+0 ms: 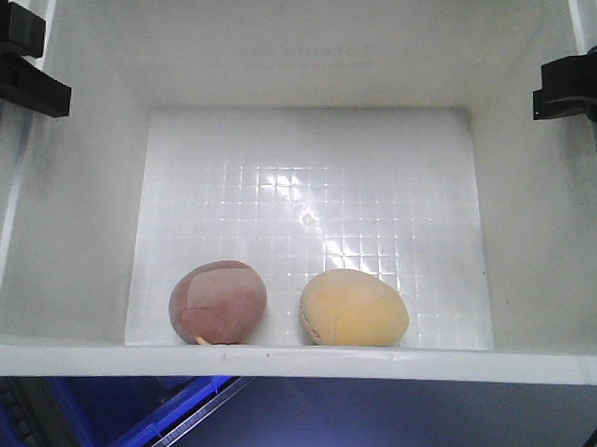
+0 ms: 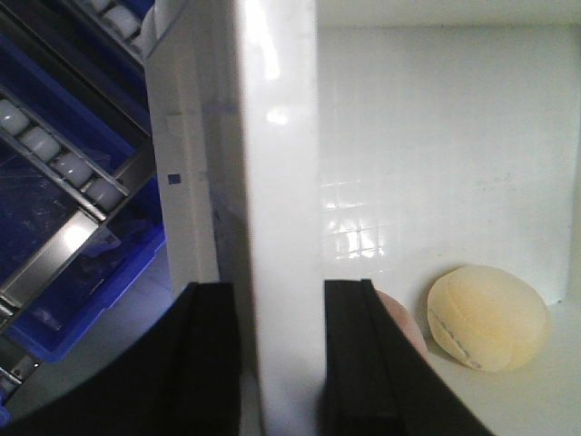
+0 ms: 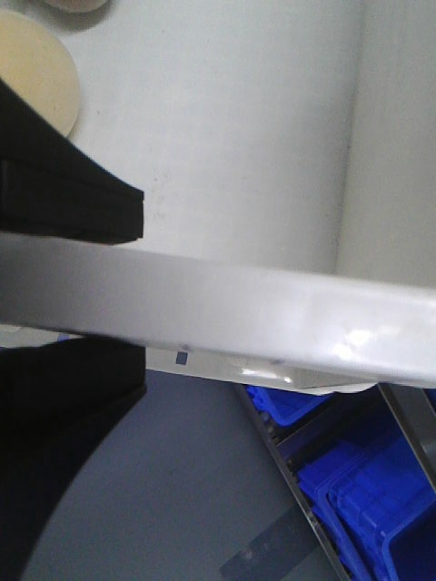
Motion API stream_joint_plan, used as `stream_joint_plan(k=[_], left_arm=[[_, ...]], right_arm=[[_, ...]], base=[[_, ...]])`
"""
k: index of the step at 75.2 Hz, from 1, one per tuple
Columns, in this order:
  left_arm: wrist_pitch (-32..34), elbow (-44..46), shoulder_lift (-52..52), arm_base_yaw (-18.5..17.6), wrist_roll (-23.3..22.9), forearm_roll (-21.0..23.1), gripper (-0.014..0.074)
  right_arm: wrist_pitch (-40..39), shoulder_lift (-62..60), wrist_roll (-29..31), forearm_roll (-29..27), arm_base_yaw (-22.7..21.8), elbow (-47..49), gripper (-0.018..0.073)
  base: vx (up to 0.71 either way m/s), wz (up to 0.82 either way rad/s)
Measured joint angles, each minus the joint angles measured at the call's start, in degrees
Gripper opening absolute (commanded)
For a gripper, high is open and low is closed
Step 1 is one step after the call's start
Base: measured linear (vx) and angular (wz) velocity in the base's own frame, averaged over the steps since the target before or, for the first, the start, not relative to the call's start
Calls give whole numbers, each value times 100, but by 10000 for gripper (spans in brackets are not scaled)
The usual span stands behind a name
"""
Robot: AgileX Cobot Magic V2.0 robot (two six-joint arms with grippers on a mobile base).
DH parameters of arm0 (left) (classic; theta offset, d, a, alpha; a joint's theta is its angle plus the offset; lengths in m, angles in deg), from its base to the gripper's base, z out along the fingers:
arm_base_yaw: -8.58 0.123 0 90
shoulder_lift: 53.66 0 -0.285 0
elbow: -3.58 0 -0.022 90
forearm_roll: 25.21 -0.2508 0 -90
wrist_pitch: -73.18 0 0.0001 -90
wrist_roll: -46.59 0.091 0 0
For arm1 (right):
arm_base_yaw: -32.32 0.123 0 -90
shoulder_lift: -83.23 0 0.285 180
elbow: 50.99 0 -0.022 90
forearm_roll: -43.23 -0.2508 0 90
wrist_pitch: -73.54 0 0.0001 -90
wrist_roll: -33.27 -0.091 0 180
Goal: Place moving items into box and shelve
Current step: 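Keep gripping the tote rims with both grippers as the base approaches the shelf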
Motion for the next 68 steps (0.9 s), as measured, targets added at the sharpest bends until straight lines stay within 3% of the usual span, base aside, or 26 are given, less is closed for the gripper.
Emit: stream_joint_plan(k=[68], left_arm=[[-5, -16, -4, 0, -16, 31, -3]], right_arm=[[10, -5, 0, 40, 0, 0, -6]], base=[[6, 25]])
